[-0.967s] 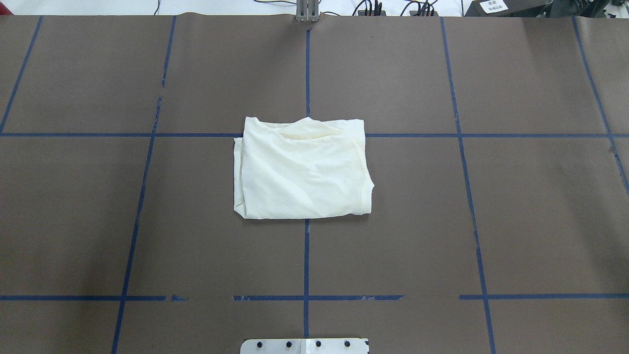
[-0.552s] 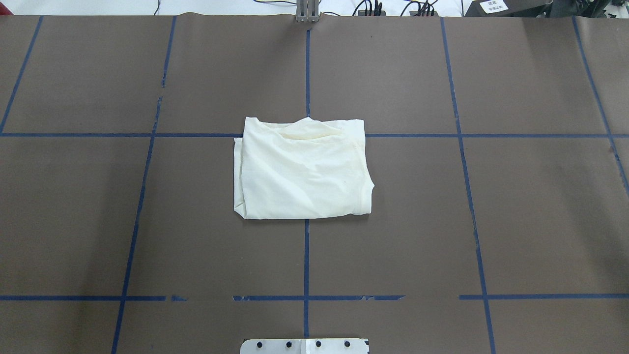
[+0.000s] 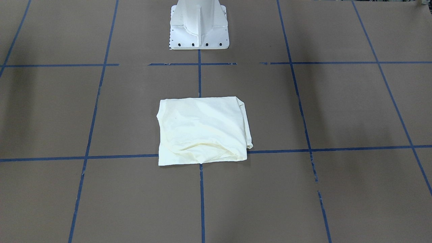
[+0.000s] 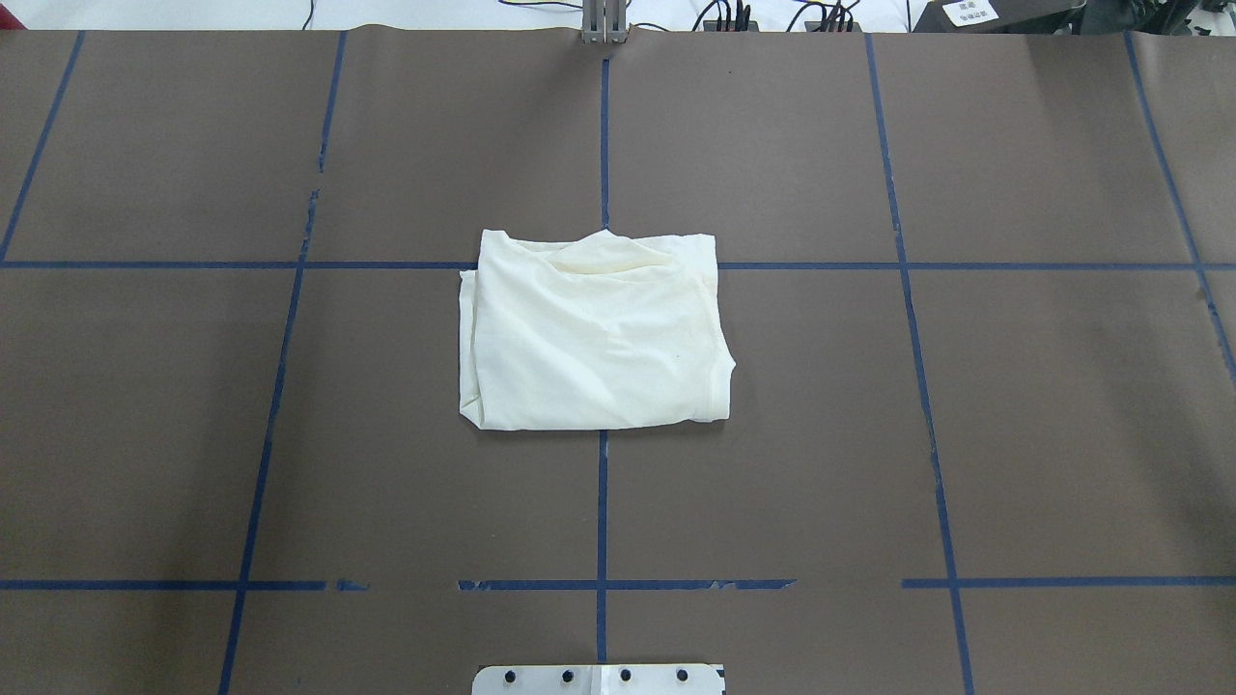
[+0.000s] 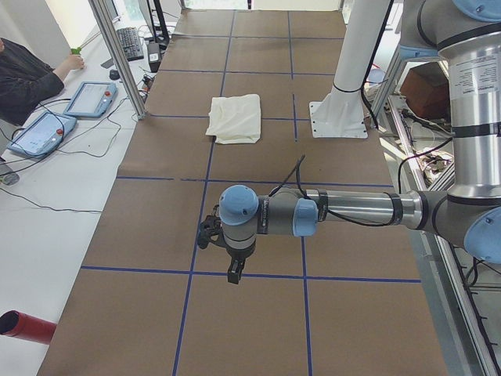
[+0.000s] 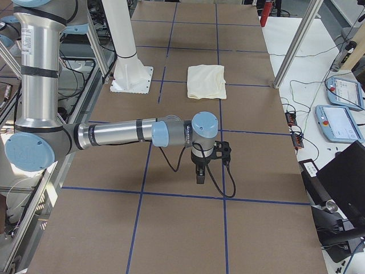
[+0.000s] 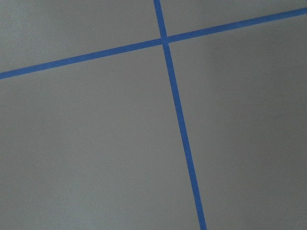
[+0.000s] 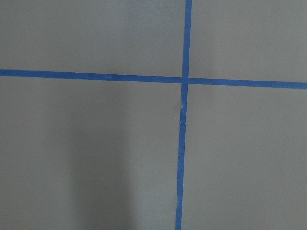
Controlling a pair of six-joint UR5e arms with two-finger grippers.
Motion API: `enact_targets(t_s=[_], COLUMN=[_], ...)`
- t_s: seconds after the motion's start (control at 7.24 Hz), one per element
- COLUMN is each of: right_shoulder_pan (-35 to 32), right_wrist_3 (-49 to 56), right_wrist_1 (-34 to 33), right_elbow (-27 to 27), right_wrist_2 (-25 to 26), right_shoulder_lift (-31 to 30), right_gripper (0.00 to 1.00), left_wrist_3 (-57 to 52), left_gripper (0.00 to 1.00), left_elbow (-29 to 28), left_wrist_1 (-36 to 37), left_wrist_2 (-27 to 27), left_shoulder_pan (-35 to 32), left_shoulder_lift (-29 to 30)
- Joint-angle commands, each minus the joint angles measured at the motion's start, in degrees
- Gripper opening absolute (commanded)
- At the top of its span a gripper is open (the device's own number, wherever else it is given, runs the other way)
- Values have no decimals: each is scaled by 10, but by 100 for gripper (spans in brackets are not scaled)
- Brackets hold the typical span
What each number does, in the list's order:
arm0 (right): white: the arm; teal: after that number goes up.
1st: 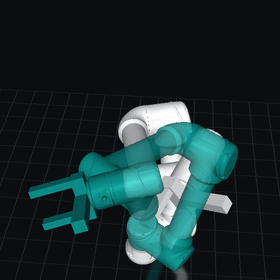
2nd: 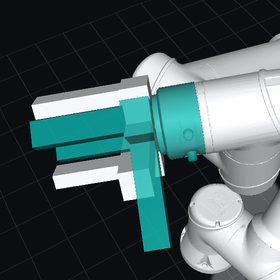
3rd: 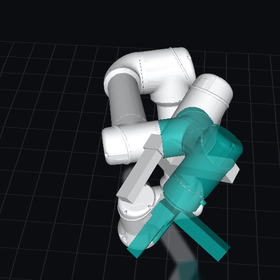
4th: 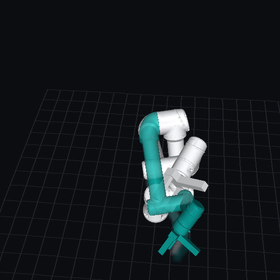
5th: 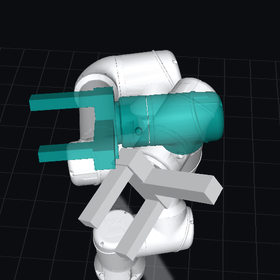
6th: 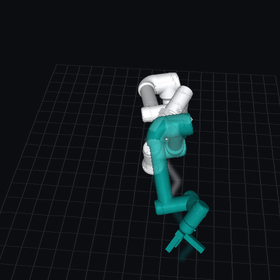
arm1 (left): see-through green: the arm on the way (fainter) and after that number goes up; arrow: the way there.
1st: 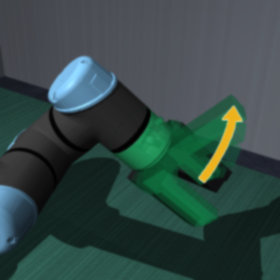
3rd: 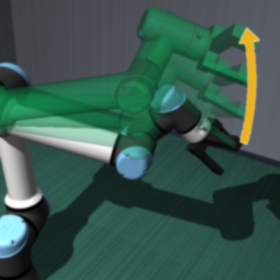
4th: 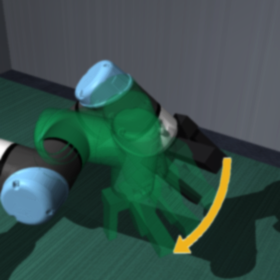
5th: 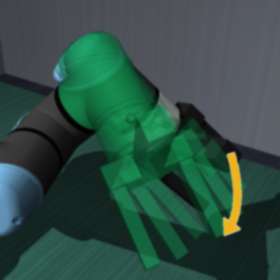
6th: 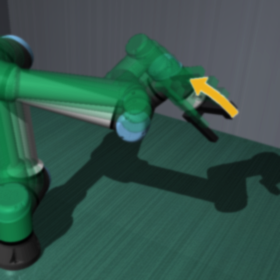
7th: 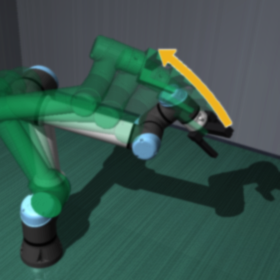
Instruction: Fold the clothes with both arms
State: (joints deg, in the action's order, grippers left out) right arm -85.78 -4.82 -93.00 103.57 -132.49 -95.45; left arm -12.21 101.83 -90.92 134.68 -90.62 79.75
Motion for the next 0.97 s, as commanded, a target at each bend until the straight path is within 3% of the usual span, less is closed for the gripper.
enact_targets(t_s=[0.0, 0.83], right_shoulder_pan=[0, 0], right_wrist_3=[1, 2], right_wrist_1=[1, 1], right_elbow=[1, 6], right_wrist_2=[-1, -1], right_shoulder_lift=[-2, -2], right_gripper=[100, 100], left_wrist_3=[0, 1], left_gripper=[100, 100], left_elbow=[1, -1], left_wrist_1=[-8, -10], left_wrist_2=[0, 3], left_shoulder_pan=[0, 0], left_shoulder_lift=[1, 1])
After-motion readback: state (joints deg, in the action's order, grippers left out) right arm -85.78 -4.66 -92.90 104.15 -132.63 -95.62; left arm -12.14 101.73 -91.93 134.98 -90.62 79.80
